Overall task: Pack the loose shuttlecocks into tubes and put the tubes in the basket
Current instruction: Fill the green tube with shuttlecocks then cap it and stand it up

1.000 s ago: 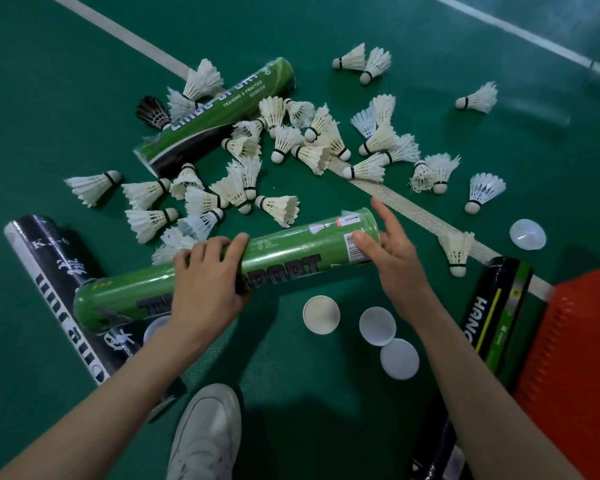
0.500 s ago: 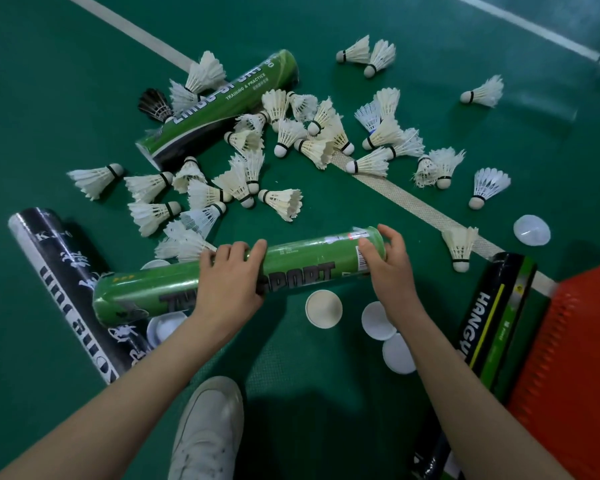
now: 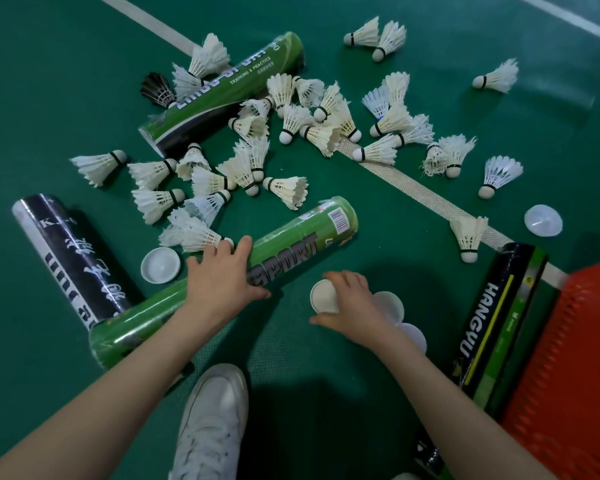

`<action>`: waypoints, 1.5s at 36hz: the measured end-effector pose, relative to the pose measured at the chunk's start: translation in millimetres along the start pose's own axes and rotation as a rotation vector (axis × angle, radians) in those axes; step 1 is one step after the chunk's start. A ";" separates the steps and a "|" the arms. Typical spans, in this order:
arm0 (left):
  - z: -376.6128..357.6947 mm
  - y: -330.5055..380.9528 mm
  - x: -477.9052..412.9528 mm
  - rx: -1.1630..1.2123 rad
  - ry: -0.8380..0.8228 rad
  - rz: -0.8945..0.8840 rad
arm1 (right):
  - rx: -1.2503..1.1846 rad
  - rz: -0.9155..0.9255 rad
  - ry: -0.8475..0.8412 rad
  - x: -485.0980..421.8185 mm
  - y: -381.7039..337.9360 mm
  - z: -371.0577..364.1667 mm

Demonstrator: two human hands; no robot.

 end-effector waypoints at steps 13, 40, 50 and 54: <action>2.1 -1.3 4.8 0.064 0.011 -0.024 | -0.112 -0.056 0.370 -14.9 20.4 22.5; 6.3 1.7 4.7 -0.047 0.154 -0.121 | -0.997 -0.041 0.356 -20.2 -12.1 80.1; -5.4 -1.4 -1.9 -0.111 0.119 -0.066 | -0.959 -0.251 0.554 -24.7 2.0 53.3; -6.0 -10.9 -4.6 -0.069 0.104 -0.002 | -0.608 -0.201 0.463 -17.4 11.8 38.8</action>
Point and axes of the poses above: each hand's wrist, its own x-axis away from the middle knuckle, its own z-axis out of the back of the hand, y = z × x, the point moved 2 cm from there along -x, towards the middle knuckle, and after that the axes turned 15 degrees about -x, right-handed, at the moved point
